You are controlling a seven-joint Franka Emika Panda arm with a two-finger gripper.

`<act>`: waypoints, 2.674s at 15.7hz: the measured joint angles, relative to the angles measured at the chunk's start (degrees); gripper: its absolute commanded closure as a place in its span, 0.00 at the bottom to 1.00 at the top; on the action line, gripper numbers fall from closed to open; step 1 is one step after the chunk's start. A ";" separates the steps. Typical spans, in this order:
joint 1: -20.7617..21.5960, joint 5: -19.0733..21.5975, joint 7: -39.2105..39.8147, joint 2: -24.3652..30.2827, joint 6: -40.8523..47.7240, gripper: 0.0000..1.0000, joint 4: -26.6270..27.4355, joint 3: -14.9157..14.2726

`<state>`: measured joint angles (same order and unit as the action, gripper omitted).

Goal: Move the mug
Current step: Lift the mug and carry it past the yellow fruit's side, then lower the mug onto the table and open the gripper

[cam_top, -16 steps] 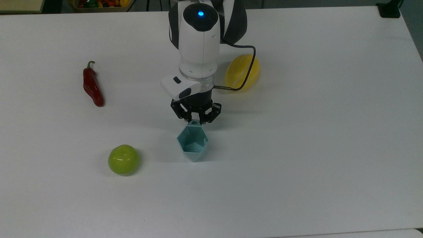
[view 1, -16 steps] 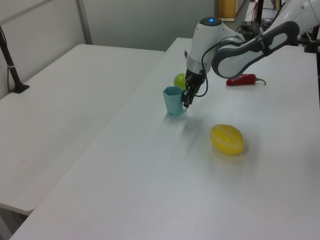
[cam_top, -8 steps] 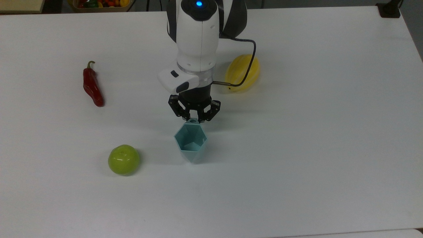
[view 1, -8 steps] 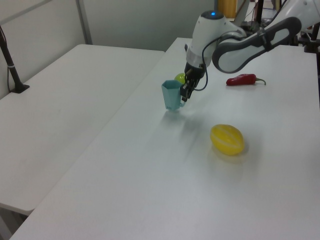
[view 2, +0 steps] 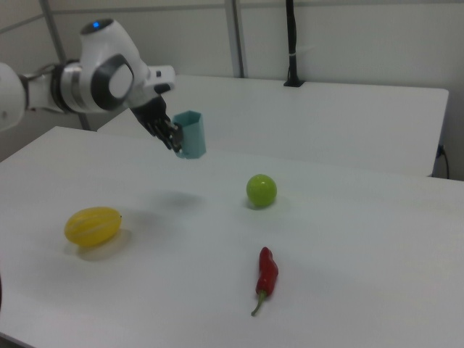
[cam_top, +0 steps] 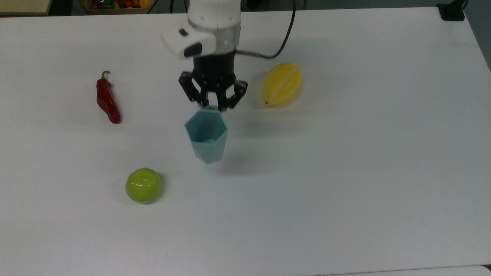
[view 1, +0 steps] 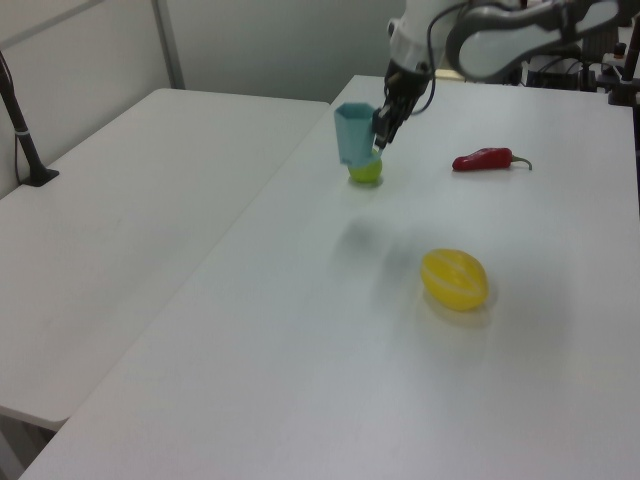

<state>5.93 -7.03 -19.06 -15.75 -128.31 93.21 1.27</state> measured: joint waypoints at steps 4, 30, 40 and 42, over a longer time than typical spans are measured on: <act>-1.03 4.77 3.94 7.11 10.55 1.00 0.05 -0.01; -5.93 6.83 35.50 33.37 -4.11 1.00 48.57 -6.56; -7.07 6.83 35.52 28.42 -13.99 0.99 52.85 -6.57; -7.15 6.83 35.52 28.37 -14.09 0.88 52.85 -6.57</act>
<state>-1.21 -0.20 16.46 12.62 -142.40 146.05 -5.30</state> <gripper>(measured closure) 0.749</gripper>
